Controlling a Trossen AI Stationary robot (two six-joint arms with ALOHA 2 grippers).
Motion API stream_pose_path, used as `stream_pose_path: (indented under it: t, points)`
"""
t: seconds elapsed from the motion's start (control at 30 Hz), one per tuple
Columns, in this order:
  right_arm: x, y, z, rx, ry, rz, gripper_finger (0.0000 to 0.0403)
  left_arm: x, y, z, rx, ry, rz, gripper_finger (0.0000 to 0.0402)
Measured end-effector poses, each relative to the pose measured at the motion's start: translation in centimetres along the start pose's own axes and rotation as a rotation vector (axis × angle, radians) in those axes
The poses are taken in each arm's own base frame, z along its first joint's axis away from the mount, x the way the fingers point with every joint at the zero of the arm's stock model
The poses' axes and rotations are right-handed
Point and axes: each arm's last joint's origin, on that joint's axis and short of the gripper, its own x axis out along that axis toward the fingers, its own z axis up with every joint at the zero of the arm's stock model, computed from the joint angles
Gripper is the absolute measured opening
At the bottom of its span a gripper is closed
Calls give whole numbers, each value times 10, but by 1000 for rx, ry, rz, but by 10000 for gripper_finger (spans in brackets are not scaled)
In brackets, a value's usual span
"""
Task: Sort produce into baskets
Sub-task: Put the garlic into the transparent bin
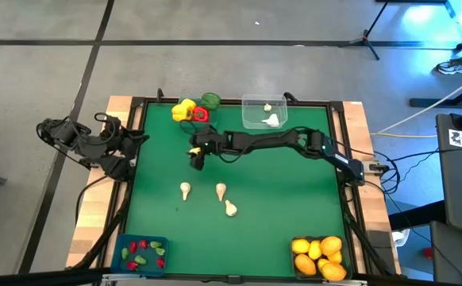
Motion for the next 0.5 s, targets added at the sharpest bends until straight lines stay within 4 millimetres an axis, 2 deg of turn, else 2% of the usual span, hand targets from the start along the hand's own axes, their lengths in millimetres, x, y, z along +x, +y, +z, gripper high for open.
stream_pose_path:
  t: [0.17, 0.37, 0.5]
  points:
    - [17, -9, -19, 51, 57, 18, 289, 0, 0, 0, 4, -1, 1, 208]
    - [36, -8, -45, 58, 121, 53, 289, 0, 2, -1, 21, 7, 16, 208]
    - [40, -6, -52, 91, 140, 61, 288, 0, 2, -1, 15, 6, 16, 208]
